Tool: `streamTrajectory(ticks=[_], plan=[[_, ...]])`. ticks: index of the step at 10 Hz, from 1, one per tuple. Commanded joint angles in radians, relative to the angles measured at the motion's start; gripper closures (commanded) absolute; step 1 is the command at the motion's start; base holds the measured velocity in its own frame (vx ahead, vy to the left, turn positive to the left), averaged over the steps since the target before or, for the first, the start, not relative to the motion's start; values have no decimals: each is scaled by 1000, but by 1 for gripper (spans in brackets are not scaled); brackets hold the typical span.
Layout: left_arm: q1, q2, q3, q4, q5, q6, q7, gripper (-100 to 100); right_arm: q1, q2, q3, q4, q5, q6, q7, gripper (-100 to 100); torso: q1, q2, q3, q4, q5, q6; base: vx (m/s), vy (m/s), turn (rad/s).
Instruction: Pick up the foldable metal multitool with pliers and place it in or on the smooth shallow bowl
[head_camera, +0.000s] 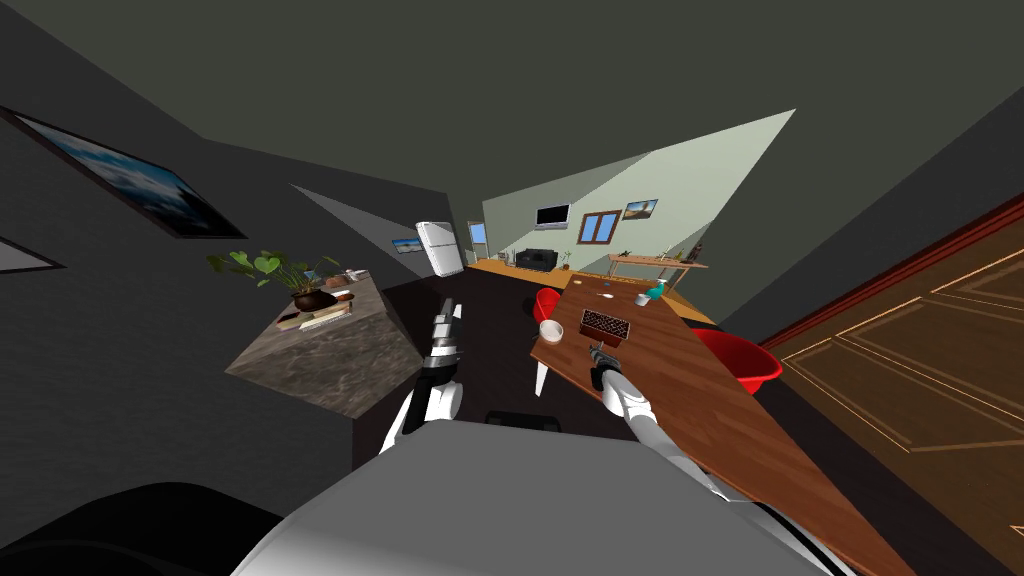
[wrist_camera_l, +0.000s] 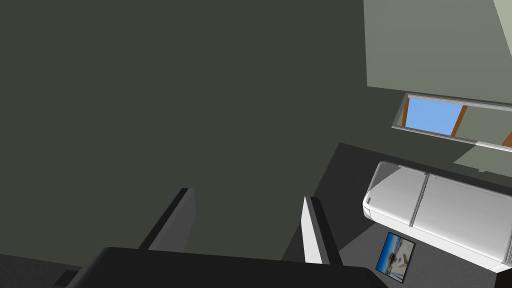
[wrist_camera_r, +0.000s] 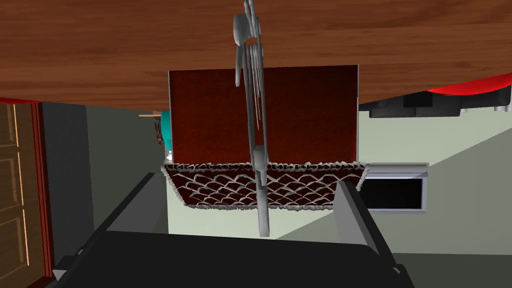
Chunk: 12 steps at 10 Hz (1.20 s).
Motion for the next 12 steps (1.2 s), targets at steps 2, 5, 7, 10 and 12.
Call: streamTrajectory(ticks=[2,5,7,10,12], plan=[[0,0,0,0,0,0,0,0,-19,-1,20,53,14,49,21,-100,0,0,0,0,0,0,45,7,50],[0,0,0,0,0,0,0,0,-30,-1,30,87,28,72,26,-100,-1,3,1,1,0,0,22,-1,28],[0,0,0,0,0,0,0,0,-21,-1,27,65,12,68,38,0,-1,3,2,1,0,0,7,0,5],[0,0,0,0,0,0,0,0,-3,14,33,57,45,80,13,-100,-6,-3,-1,0,-1,0,84,-63,16],[0,0,0,0,0,0,0,0,-3,15,34,58,47,82,9,100,-2,2,1,0,0,0,4,-4,0]])
